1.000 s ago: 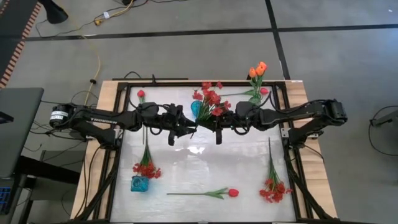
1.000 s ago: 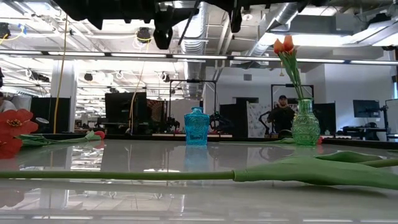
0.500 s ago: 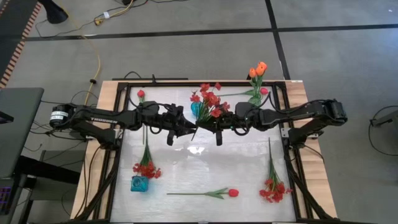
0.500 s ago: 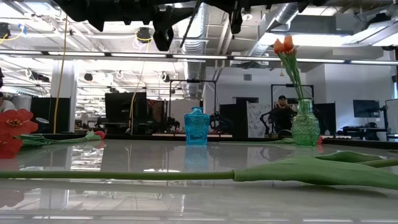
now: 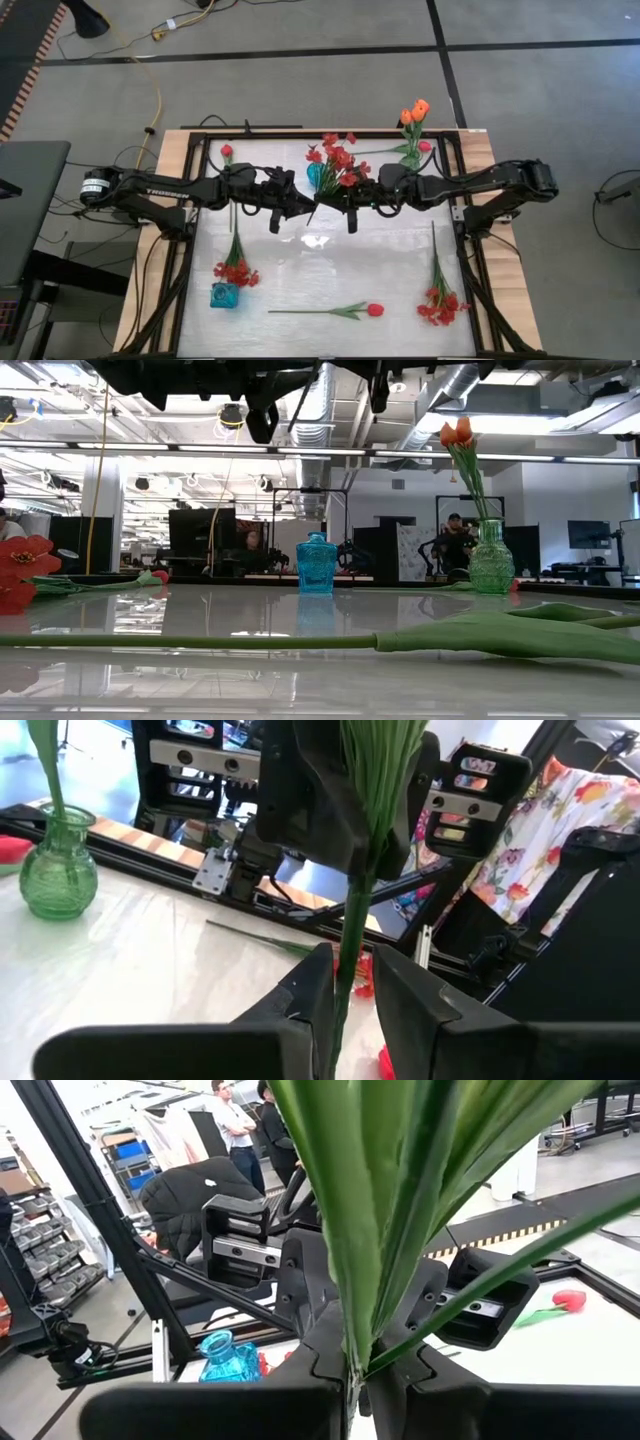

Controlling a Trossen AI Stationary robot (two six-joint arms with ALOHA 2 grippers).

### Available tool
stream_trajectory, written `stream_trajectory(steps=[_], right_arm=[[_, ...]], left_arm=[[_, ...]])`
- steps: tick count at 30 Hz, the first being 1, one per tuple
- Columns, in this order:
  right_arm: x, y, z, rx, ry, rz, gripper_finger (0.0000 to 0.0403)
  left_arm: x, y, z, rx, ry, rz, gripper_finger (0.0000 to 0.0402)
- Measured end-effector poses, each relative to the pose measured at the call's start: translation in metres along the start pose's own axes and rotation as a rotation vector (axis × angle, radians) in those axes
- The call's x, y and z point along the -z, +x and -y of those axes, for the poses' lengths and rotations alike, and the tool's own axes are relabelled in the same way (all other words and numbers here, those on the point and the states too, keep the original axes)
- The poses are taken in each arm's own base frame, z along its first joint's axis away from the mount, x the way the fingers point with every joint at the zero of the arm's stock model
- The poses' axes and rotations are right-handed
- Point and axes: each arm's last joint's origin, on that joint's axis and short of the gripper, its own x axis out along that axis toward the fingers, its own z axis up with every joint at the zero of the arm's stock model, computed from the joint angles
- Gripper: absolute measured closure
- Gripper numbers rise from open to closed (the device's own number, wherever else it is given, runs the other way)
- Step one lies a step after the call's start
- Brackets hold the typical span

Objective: Sort flowers into vase by color
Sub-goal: Put the middle red flowers into the bottom blue vase

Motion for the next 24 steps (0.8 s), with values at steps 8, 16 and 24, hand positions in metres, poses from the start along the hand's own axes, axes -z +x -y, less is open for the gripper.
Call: stream_trajectory(steps=[8, 16, 24], right_arm=[[-0.0005, 0.0, 0.0013, 0.024, 0.023, 0.008, 0.0358], [-0.0004, 0.0, 0.0016, 0.029, 0.026, 0.007, 0.0358], [0.0009, 0.0, 0.0018, 0.032, 0.026, -0.005, 0.0358]], left_arm=[[0.0018, 0.0, -0.0009, -0.01, -0.006, -0.017, 0.0343], [0.0019, 0.0, -0.0017, -0.035, -0.006, -0.01, 0.0345], [0.002, 0.0001, -0.0017, -0.035, -0.005, -0.011, 0.0395]])
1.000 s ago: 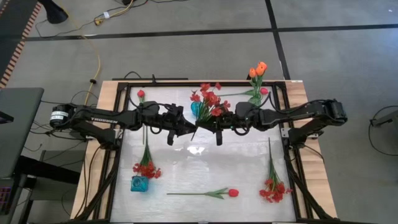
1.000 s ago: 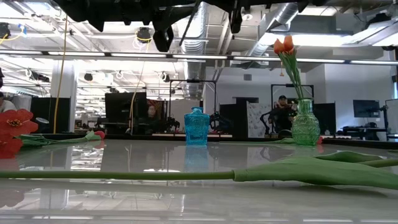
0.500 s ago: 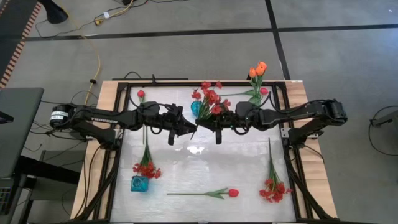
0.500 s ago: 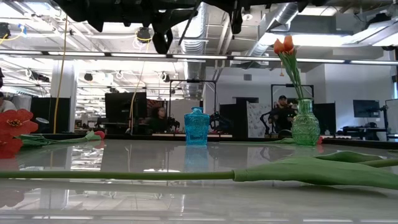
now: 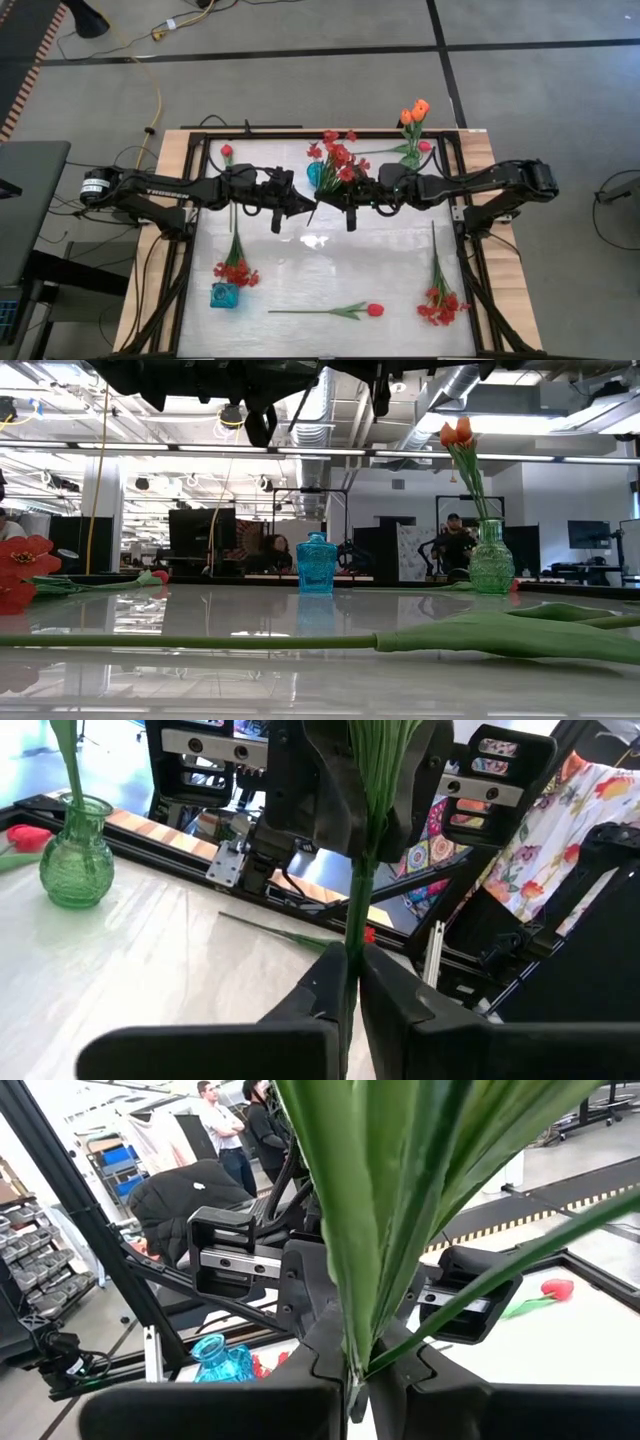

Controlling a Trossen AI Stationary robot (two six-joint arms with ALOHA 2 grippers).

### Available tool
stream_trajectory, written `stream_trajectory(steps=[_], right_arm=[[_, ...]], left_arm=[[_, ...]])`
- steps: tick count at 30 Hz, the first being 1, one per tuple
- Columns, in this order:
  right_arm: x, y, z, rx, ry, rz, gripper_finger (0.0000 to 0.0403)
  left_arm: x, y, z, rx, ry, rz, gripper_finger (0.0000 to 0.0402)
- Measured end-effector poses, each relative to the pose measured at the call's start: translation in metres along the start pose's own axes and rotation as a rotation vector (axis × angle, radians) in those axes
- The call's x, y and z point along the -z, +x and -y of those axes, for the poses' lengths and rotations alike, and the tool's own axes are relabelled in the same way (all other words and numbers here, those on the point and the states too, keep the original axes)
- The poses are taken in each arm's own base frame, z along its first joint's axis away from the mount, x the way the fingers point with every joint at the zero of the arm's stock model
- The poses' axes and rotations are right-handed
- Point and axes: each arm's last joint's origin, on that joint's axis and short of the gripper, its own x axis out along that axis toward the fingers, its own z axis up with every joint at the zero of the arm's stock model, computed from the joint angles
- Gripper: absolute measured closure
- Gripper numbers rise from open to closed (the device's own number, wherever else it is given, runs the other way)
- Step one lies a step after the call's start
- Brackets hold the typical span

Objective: Sort flowers into vase by color
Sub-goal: Put the middle red flowers into the bottom blue vase

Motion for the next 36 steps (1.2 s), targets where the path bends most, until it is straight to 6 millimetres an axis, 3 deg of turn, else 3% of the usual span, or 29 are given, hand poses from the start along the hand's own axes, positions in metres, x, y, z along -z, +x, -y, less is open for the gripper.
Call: stream_trajectory(steps=[11, 19, 25, 30, 36], right_arm=[[0.0, 0.0, 0.0, -0.001, -0.01, -0.001, 0.0317], [-0.001, -0.001, 0.001, -0.002, -0.011, -0.004, 0.0197], [-0.01, -0.009, -0.002, -0.032, -0.013, 0.015, 0.0121], [-0.009, -0.015, -0.005, -0.031, -0.018, -0.035, 0.0111], [-0.006, -0.015, -0.006, -0.027, -0.018, -0.067, 0.0111]], left_arm=[[-0.001, 0.0, 0.001, 0.005, 0.004, 0.014, 0.0401], [-0.006, -0.003, 0.003, 0.013, 0.028, 0.042, 0.0401], [-0.024, -0.029, 0.014, 0.005, 0.112, 0.065, 0.0401], [-0.036, -0.06, 0.026, 0.003, 0.178, 0.067, 0.0401], [-0.042, -0.086, 0.049, 0.193, 0.24, 0.053, 0.0401]])
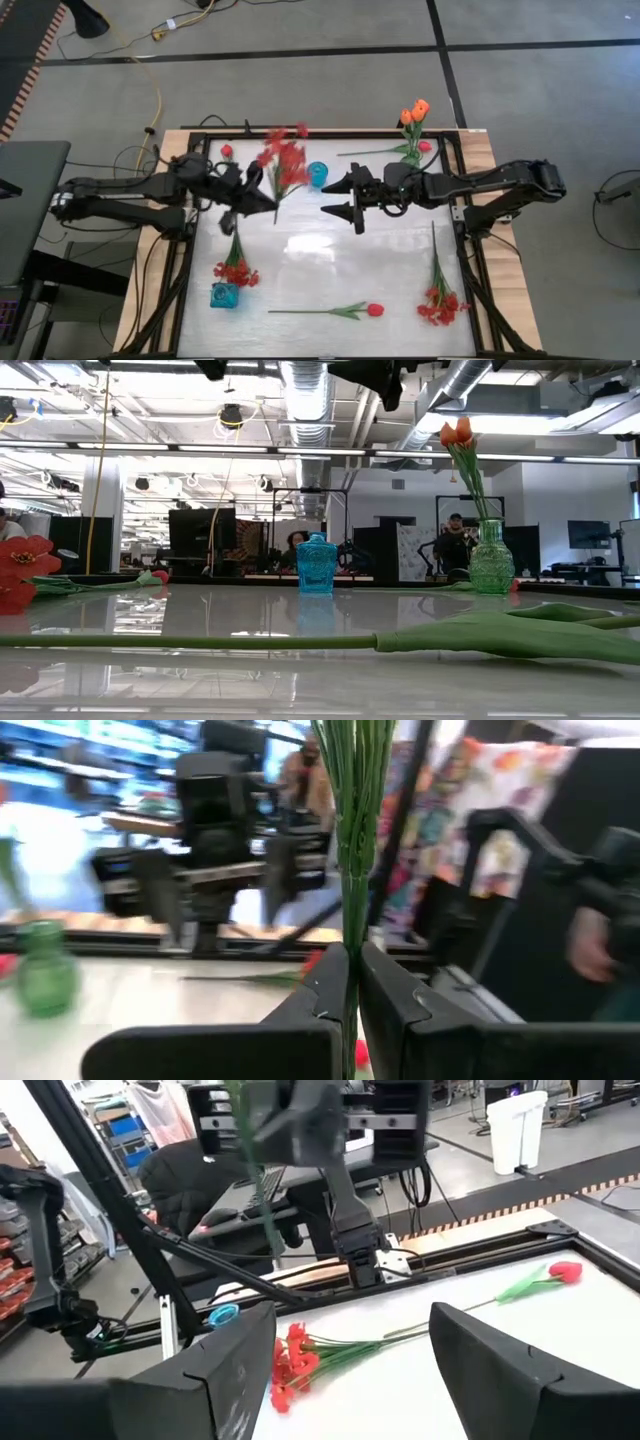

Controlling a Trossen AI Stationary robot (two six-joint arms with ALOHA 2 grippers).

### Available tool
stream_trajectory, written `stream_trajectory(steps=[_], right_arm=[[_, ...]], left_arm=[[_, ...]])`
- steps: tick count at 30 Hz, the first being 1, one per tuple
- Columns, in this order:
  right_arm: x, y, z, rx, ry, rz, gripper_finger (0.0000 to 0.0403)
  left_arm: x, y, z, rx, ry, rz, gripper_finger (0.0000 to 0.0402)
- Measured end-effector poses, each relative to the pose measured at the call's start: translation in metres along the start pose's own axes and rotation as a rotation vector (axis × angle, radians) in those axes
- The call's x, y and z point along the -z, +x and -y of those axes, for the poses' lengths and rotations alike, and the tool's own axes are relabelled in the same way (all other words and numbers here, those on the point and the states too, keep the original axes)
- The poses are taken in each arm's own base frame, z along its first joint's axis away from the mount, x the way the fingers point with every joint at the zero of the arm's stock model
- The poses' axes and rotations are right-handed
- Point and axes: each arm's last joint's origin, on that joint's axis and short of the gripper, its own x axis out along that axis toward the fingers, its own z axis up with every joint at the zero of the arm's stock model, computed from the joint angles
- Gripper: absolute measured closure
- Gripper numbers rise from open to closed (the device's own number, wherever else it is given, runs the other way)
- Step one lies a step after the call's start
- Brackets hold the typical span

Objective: Sort flowers into vase by color
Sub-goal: Put the middle red flowers into the bottom blue vase

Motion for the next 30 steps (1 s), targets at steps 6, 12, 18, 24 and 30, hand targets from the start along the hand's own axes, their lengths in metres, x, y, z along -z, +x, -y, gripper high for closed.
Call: stream_trajectory(steps=[6, 12, 18, 24, 30], right_arm=[[0.001, 0.0, -0.001, -0.002, 0.006, -0.005, 0.0111], [0.004, 0.0, -0.001, 0.002, 0.007, -0.034, 0.0111], [0.004, 0.0, -0.003, 0.019, 0.007, -0.022, 0.0111], [0.004, 0.0, -0.005, 0.013, 0.007, -0.022, 0.0111], [0.005, 0.0, -0.008, 0.003, 0.005, -0.029, 0.0111]], left_arm=[[0.011, 0.0, 0.03, 0.167, -0.029, -0.042, 0.0401], [0.038, 0.002, 0.06, 0.311, -0.063, -0.083, 0.0402], [0.05, -0.012, 0.08, 0.364, -0.069, -0.039, 0.0401], [0.065, -0.035, 0.089, 0.433, -0.11, -0.036, 0.0401], [0.087, -0.053, 0.095, 0.497, -0.096, -0.043, 0.0401]])
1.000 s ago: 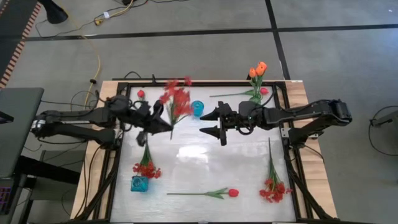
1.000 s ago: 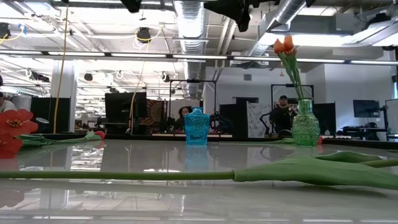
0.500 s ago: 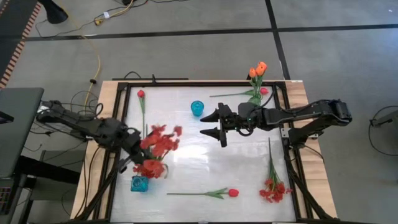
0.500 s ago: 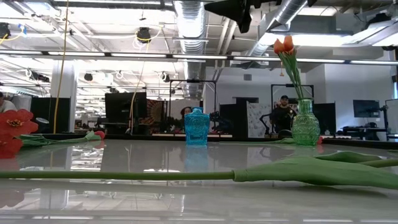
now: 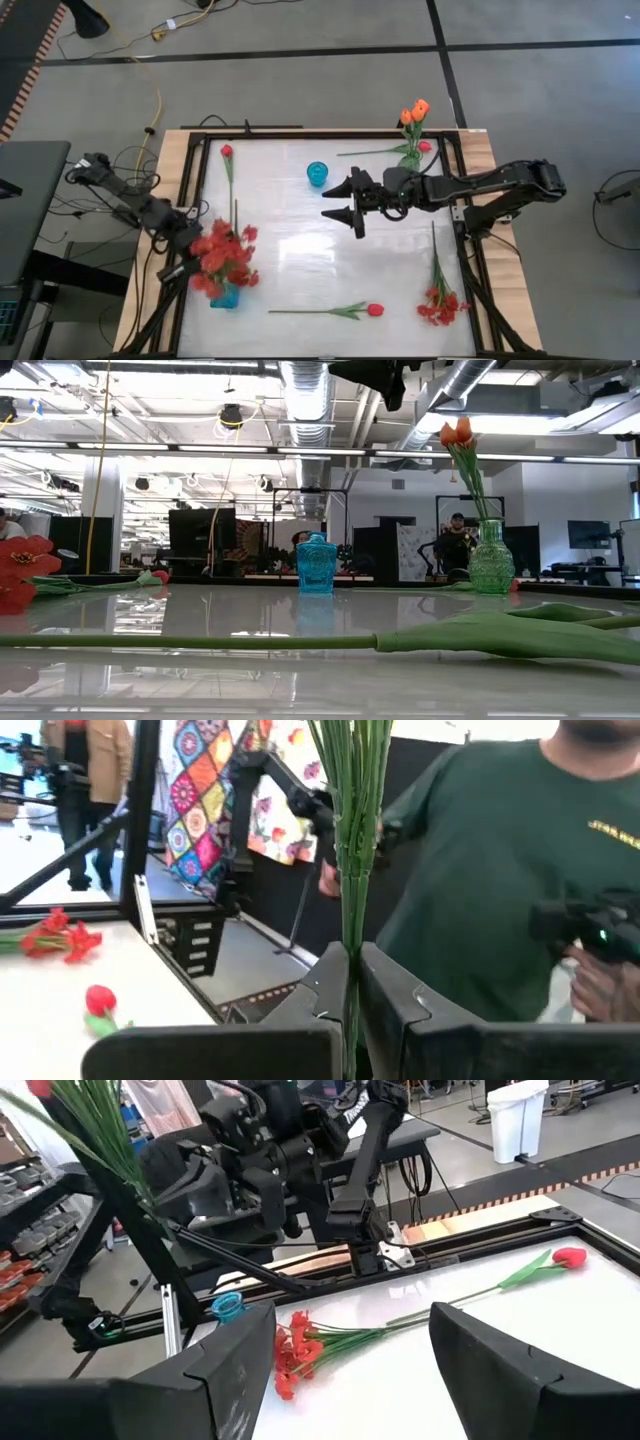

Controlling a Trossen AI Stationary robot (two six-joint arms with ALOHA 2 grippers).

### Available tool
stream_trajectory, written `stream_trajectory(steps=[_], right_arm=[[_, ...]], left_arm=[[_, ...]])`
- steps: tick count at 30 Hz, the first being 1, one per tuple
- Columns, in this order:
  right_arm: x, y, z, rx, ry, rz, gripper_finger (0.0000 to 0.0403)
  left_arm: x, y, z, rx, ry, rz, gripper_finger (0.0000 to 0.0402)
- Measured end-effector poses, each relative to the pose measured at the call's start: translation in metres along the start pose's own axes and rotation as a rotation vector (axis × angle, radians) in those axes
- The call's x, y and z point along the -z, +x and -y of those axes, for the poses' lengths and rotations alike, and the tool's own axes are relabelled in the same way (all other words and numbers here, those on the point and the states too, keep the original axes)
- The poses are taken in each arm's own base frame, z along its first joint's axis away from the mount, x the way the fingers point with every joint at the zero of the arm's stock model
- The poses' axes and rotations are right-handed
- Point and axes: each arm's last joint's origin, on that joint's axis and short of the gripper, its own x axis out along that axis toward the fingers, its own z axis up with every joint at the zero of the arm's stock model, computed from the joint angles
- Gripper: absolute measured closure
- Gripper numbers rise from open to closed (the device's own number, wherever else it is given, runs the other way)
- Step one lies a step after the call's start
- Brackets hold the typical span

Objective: Sort flowers into vase by color
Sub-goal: Put the middle red flowers into the bottom blue vase

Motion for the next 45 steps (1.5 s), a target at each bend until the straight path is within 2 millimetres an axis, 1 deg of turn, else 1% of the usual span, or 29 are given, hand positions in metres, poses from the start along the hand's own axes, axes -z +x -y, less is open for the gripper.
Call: stream_trajectory(steps=[4, 9, 20, 29, 33, 37, 41, 45], right_arm=[[0.002, 0.0, -0.005, -0.015, -0.002, -0.006, 0.0111], [0.003, 0.0, -0.01, -0.032, -0.005, -0.011, 0.0111], [0.003, 0.0, -0.01, -0.002, -0.004, -0.002, 0.0111], [0.003, 0.0, -0.009, 0.0, -0.004, -0.002, 0.0111], [0.003, 0.0, -0.009, 0.001, -0.004, -0.002, 0.0111], [0.001, 0.0, -0.003, 0.019, 0.006, 0.003, 0.0111], [-0.001, 0.0, 0.005, 0.045, 0.078, 0.013, 0.0111], [-0.002, 0.0, 0.008, 0.052, 0.09, 0.016, 0.0111]], left_arm=[[0.02, -0.007, 0.002, 0.031, 0.04, -0.031, 0.0401], [0.039, -0.013, -0.001, 0.032, 0.04, -0.063, 0.0401], [0.06, -0.019, -0.004, 0.042, 0.061, -0.102, 0.0401], [0.063, -0.019, -0.002, 0.065, 0.101, -0.118, 0.0401], [0.068, -0.019, -0.002, 0.054, 0.121, -0.17, 0.0401], [0.074, -0.02, -0.003, 0.025, 0.147, -0.222, 0.0401], [0.076, -0.02, -0.003, 0.008, 0.184, -0.236, 0.0401], [0.077, -0.02, -0.003, 0.003, 0.204, -0.246, 0.0401]])
